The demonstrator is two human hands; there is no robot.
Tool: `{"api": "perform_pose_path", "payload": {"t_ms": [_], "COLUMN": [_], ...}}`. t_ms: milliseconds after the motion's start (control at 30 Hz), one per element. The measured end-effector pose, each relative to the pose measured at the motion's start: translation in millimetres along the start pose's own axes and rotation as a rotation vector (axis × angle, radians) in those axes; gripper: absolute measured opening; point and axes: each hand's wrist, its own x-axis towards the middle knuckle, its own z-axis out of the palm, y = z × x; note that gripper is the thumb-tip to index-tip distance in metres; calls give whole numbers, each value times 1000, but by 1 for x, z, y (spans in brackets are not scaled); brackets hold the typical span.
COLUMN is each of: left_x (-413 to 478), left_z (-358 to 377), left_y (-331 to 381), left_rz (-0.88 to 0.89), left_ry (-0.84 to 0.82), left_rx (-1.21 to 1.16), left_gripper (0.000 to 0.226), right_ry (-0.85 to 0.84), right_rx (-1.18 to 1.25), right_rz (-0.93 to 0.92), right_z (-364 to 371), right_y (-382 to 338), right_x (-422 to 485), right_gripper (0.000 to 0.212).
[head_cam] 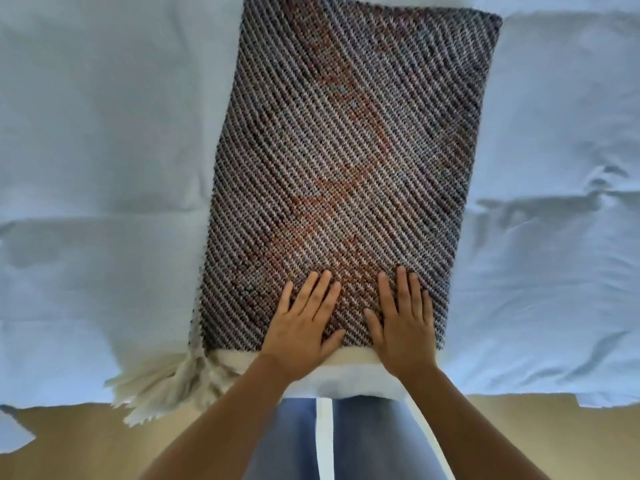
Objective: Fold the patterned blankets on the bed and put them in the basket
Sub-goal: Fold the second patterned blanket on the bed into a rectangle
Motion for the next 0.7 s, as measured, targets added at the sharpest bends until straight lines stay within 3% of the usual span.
{"api": "perform_pose_path", "payload": {"t_ms": [300,600,700], "left_x": [57,190,229], "left_z": [-56,-139,-174], "left_y": [-46,-78,-97], "left_rz": [-16,-24,-54], "left_ry": [145,201,307], "left_rx": [-13,62,85], "left_gripper": [68,69,73], "right_ry": [105,93,105], "right_rx": [175,65,63], "right_rz": [-9,-184,-175], "right_z": [-36,-104,-136], "right_y": [5,44,62], "right_x": [40,188,237], "right_gripper": [63,60,61]}}
